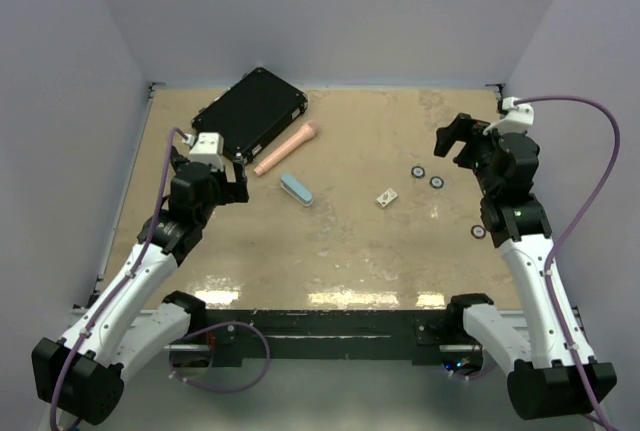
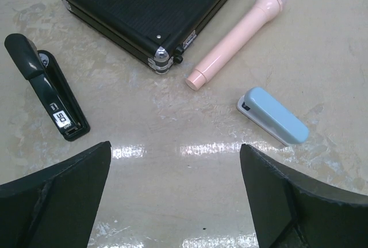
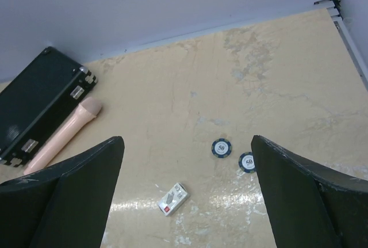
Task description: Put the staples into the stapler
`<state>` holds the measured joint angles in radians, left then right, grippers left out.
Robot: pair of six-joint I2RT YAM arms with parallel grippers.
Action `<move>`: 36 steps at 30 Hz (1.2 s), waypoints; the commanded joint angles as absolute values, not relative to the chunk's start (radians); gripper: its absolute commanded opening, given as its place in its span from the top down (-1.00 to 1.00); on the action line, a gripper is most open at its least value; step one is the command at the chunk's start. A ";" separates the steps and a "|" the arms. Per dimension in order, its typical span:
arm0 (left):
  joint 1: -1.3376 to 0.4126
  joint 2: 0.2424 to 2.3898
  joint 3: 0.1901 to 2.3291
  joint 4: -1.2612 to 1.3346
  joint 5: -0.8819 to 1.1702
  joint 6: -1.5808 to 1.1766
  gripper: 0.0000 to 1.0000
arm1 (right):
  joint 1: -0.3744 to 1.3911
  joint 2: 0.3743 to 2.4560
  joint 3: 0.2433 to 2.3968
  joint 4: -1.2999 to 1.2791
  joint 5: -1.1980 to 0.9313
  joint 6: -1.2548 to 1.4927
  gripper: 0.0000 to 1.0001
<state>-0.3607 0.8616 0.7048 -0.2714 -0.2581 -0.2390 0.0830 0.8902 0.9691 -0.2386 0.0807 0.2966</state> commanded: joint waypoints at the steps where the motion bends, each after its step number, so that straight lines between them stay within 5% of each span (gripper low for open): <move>1: -0.365 0.839 0.684 -0.222 -0.261 -0.221 -0.97 | 0.083 0.884 0.957 -0.183 0.039 0.294 -0.97; 11: -0.365 0.884 0.681 -0.209 -0.222 -0.221 -0.97 | 0.084 0.974 0.997 -0.271 -0.031 0.296 -0.97; 36: -0.376 0.888 0.678 -0.207 -0.181 -0.221 -0.97 | 0.272 1.692 1.210 -0.399 0.015 0.299 -0.94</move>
